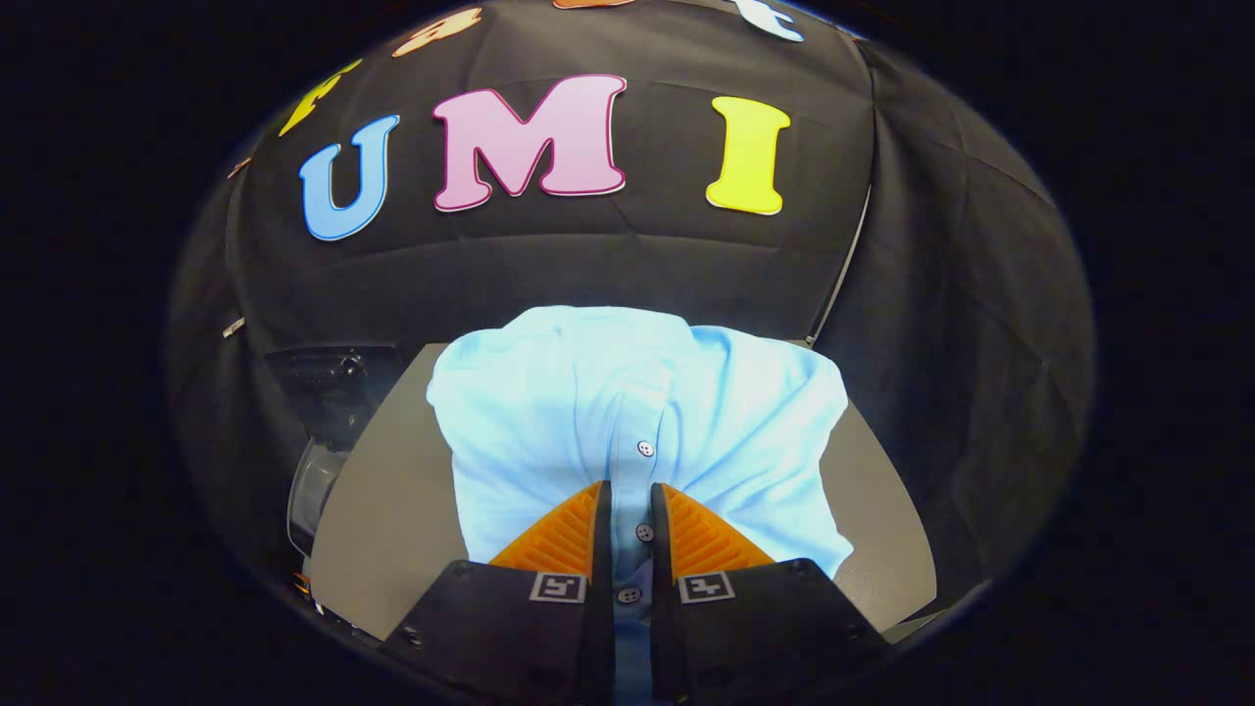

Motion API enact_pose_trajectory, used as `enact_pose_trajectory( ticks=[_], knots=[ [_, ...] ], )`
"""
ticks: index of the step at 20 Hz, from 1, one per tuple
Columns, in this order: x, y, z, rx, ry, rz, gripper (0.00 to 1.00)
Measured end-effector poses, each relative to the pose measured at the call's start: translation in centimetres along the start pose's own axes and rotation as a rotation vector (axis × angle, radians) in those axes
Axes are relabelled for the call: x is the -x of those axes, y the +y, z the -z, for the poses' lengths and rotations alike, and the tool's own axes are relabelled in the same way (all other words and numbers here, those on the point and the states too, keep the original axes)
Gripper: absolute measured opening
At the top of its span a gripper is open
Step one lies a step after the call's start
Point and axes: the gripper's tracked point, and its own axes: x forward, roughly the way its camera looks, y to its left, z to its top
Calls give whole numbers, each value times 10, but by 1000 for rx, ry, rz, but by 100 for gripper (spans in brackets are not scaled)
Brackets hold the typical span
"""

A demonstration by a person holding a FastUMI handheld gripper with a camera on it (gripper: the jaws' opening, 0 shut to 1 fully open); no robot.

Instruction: Put the clothes into the washing machine and then close the washing machine lid.

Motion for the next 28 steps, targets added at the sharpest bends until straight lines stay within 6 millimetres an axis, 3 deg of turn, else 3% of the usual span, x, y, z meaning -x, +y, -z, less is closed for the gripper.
enact_pose_trajectory(
  ticks=[1, 8, 15, 19, 23, 26, 28],
  knots=[
    [-3, 5, -3, -14, -36, -23, 5],
    [61, 76, -30, -7, -178, -90, 5],
    [109, 178, -40, -9, -268, -157, 5],
    [111, 234, -34, -62, -314, -192, 5],
    [97, 291, -14, 71, -302, -177, 5],
    [98, 336, -19, 26, -360, -242, 5],
    [90, 355, -13, 12, -361, -250, 5]
  ],
)
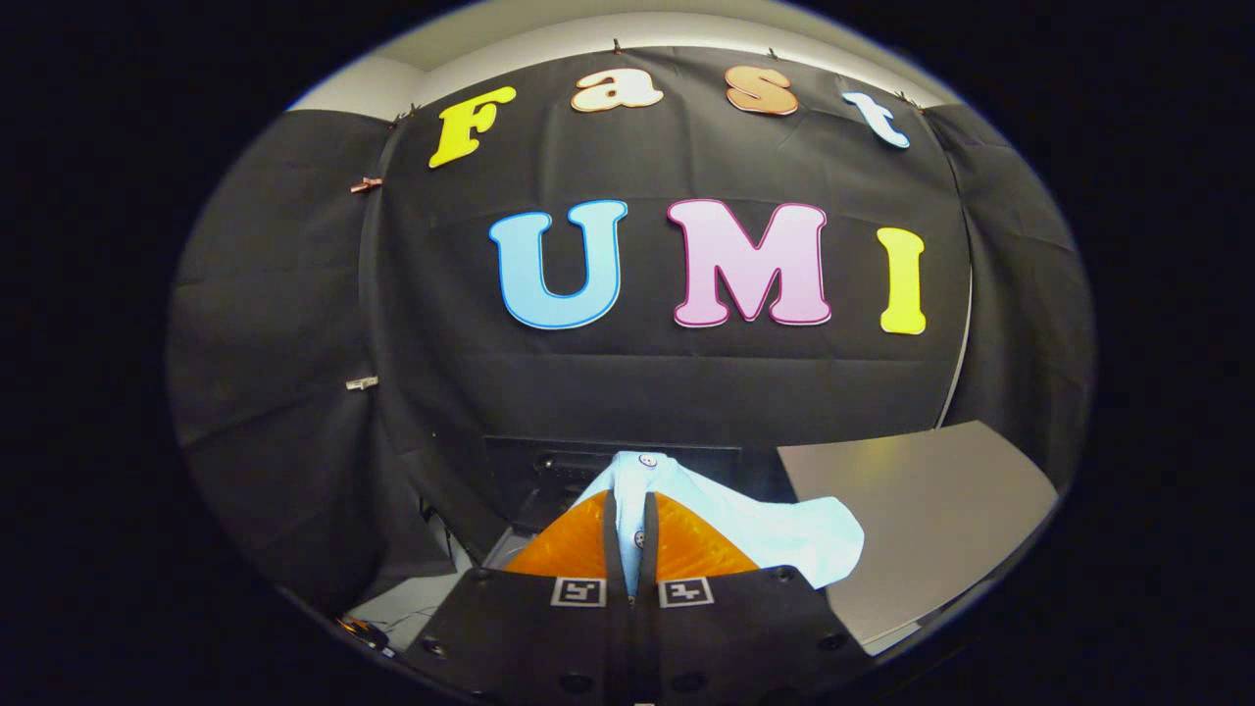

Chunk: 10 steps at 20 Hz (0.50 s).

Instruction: Put the clothes into the washing machine and then close the washing machine lid.

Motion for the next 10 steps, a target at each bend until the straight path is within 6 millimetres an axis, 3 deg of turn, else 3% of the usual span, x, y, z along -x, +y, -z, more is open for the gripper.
enact_pose_trajectory(
  ticks=[5, 10],
  knots=[
    [-24, 32, 45, 4, -4, -26, 5],
    [-32, 35, 84, 22, -51, -17, 5]
  ],
)
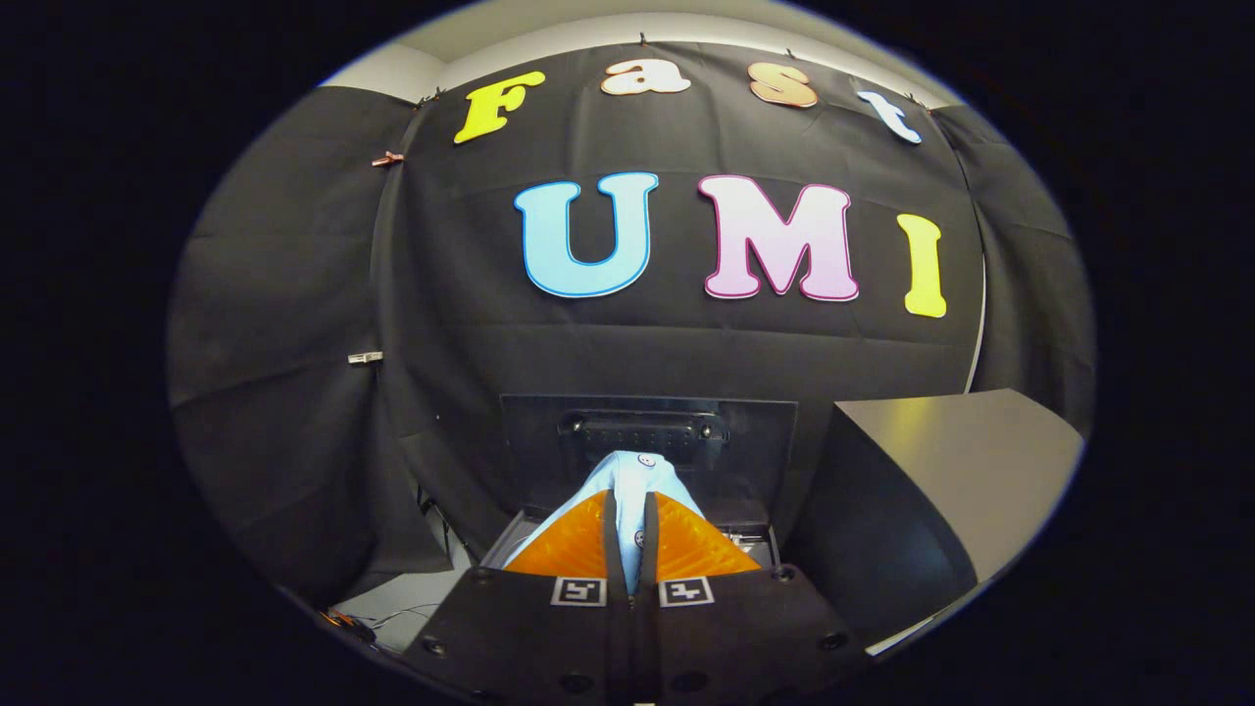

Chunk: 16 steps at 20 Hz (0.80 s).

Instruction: Put the clothes into the washing machine and then close the washing machine lid.

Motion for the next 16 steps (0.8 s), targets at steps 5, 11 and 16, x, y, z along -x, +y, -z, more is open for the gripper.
enact_pose_trajectory(
  ticks=[5, 11, 16],
  knots=[
    [-18, -26, 39, 22, 6, 30, 5],
    [-51, -30, 68, 6, 48, 34, 6],
    [-74, -26, 88, 1, 67, 38, 6]
  ],
)
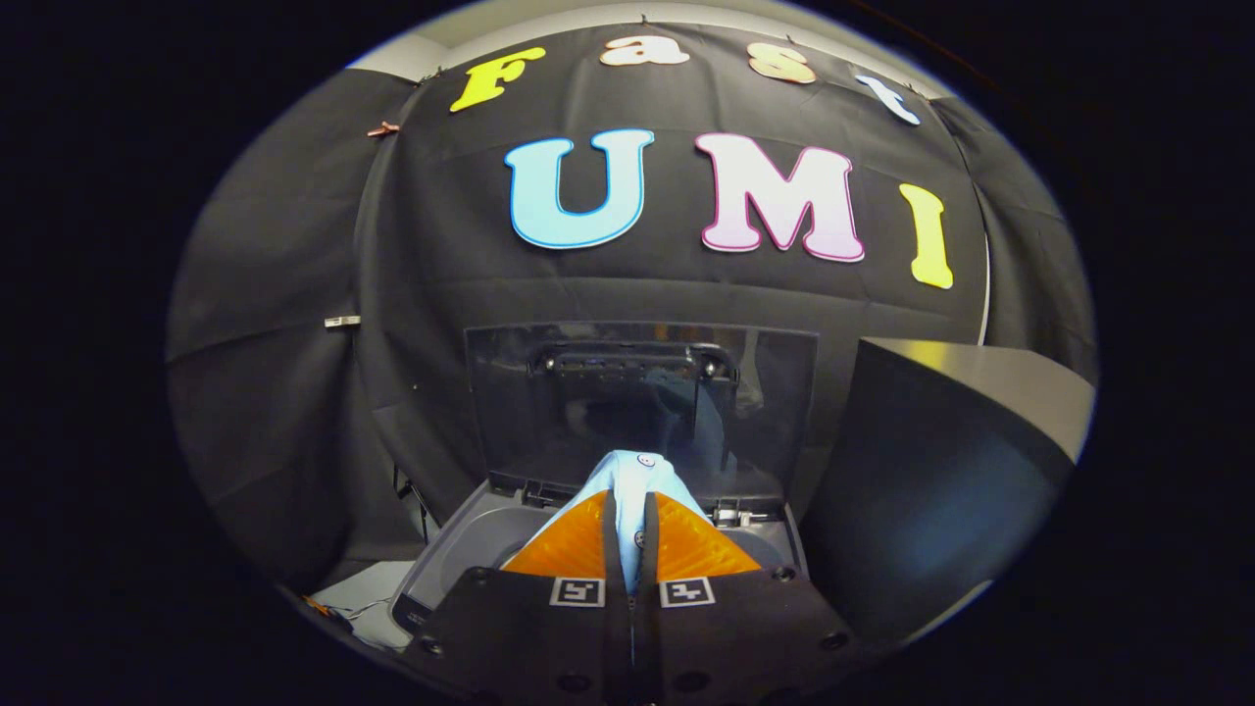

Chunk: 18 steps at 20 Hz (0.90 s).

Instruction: Put the clothes into the washing machine and then close the washing machine lid.

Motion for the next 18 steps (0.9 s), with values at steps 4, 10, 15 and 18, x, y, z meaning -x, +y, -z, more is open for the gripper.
enact_pose_trajectory(
  ticks=[4, 10, 15, 18],
  knots=[
    [-22, -2, 33, -16, 69, 16, 6],
    [-24, -4, 35, -81, 52, 7, 41],
    [-16, 6, 22, -28, 16, 1, 100],
    [-20, 21, 31, -62, 50, -46, 100]
  ],
)
